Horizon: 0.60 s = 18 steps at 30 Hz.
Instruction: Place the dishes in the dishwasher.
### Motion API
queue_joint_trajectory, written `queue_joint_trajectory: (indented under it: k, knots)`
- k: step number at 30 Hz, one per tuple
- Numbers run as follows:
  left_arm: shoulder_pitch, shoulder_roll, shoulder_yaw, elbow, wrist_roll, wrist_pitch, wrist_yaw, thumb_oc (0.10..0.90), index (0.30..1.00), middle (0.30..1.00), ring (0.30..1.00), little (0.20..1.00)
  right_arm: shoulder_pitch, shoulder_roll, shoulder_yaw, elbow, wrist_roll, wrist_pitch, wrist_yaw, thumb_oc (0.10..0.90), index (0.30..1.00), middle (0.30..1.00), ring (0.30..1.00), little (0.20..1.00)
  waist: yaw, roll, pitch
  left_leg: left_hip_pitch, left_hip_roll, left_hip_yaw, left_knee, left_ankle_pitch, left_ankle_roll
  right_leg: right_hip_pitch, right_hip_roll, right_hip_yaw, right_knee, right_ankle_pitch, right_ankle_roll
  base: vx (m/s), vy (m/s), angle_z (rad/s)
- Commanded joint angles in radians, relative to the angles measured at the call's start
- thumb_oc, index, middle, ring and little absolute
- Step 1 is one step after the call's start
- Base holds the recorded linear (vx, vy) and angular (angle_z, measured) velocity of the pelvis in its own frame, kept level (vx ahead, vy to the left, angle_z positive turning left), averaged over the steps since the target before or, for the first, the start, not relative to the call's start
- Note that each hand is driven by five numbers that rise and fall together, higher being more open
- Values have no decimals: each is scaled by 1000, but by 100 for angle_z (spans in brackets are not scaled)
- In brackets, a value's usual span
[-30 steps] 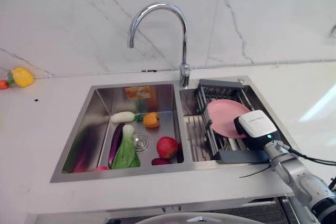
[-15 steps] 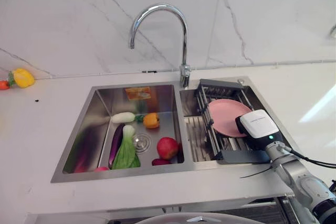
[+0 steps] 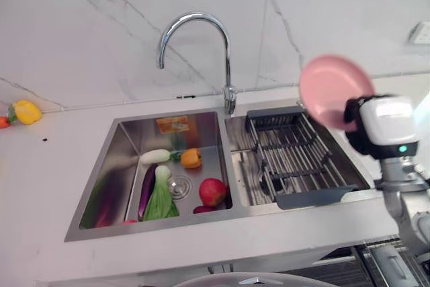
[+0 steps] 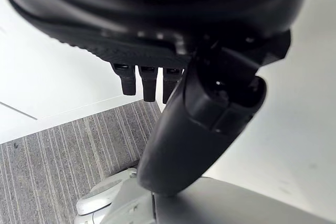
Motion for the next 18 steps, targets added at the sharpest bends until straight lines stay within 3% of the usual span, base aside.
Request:
queue_joint_trajectory:
  k: [1, 8, 16, 18]
  knots:
    - [-107, -17, -51, 51, 16, -27, -9, 800, 900, 900, 900, 900, -202, -49, -98, -98, 67, 16, -118, 400, 300, 300, 300, 300, 28, -43, -38, -2, -7, 37, 12, -102, 40, 6, -93, -12, 20, -145, 90, -5, 1, -5]
    - [-119, -6, -54, 36, -1, -23, -11, 800, 900, 900, 900, 900, -253, -47, -171, -169, 139, 14, -97, 400, 300, 300, 300, 300, 34, -49, -38, -12, -9, 31, 12, -96, 39, 5, -92, -19, 19, -144, 87, 0, -1, 0]
    - [-103, -7, -36, 48, 38, -35, -40, 800, 900, 900, 900, 900, -66, -37, -244, -148, 164, -43, -14, 400, 300, 300, 300, 300, 17, -49, -27, -14, -6, 37, 14, -100, 36, -4, -91, -15, 21, -144, 91, 1, -1, 0]
    - [-103, -8, -24, 44, 31, -37, -44, 800, 900, 900, 900, 900, -16, -33, -247, -89, 175, -44, 13, 400, 300, 300, 300, 300, 4, -55, -4, -37, 2, 22, 109, -147, 37, -13, -90, 17, 55, -157, 87, -33, -6, -2]
